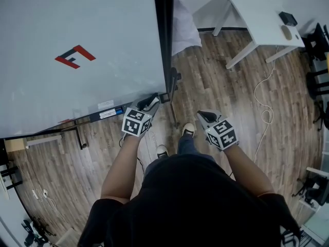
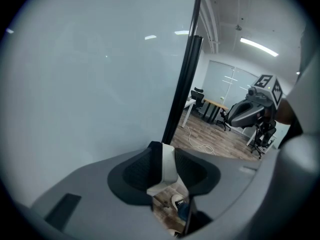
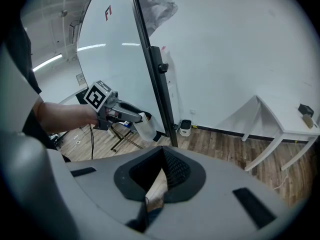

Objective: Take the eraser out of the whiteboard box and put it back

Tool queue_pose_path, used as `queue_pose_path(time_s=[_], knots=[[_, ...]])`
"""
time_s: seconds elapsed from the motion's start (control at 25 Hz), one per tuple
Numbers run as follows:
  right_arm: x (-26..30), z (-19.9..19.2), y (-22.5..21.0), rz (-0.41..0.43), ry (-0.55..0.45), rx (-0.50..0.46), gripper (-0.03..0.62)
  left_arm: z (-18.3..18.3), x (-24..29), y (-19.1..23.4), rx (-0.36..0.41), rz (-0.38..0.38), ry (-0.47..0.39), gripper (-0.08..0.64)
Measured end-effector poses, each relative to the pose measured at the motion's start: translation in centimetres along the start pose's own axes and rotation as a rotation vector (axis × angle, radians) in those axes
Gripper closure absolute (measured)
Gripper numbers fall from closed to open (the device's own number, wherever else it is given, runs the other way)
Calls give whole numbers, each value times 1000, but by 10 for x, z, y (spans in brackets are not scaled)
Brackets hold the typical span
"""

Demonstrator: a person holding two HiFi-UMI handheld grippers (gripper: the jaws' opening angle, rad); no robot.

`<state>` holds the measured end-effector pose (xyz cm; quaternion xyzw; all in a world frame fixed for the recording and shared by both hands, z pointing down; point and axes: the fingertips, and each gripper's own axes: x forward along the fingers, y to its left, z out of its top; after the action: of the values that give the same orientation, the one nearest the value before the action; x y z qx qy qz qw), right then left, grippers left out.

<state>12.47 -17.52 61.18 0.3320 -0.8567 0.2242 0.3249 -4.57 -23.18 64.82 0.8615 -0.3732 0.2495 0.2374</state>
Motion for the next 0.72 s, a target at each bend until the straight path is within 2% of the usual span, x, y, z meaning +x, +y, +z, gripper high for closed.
queue_pose_path(time_s=[0.72], knots=[[2,1,-1,-3,-2,7,598,-8,13,3,3,4,29,399]])
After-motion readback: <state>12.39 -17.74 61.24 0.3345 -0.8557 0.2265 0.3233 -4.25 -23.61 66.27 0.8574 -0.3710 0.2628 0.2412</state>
